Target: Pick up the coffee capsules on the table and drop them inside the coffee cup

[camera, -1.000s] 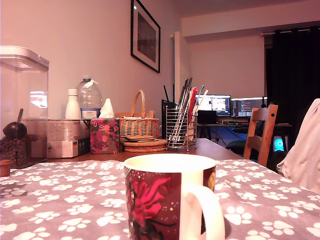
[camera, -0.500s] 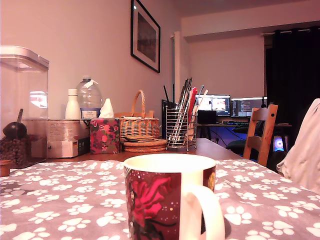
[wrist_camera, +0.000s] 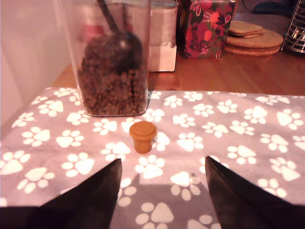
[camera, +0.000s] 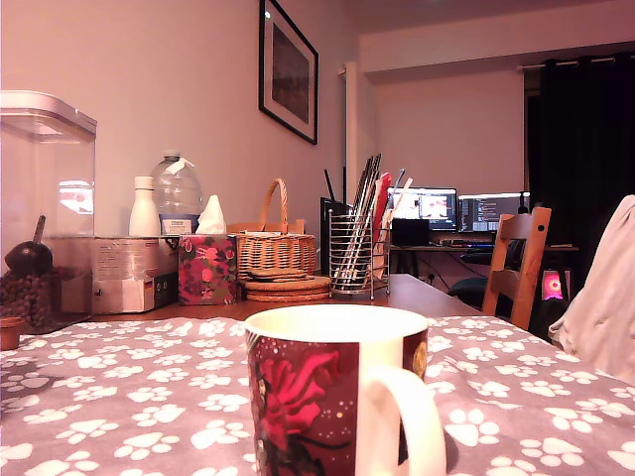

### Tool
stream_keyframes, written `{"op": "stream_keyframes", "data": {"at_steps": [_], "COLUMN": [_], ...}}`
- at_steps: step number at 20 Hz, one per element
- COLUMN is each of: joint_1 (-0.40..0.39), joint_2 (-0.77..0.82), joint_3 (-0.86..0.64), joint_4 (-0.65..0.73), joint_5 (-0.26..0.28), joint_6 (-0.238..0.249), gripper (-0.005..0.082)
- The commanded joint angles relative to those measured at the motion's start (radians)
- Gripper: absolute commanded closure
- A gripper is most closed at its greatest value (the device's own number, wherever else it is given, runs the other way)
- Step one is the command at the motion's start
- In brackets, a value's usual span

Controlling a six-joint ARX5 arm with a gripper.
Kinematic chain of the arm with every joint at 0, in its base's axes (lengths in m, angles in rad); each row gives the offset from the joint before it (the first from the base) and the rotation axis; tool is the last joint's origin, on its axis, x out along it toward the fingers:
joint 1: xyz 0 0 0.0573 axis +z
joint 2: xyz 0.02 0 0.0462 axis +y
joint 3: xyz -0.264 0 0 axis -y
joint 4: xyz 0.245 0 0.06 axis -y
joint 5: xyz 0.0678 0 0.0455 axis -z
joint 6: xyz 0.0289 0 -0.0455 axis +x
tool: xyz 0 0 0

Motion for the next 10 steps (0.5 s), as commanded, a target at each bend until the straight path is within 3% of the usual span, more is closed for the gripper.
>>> {"op": "stream_keyframes", "data": {"at_steps": [1, 10], "joint_1": [0.003, 0.007], "joint_2": [0.048, 0.291], "joint_3": [0.020, 0.179], "joint_4": [0.032, 0.085], "joint_5": [0.002, 0.013], "joint_6": [0.007, 0.015], "gripper": [0.0246, 0.0249]}}
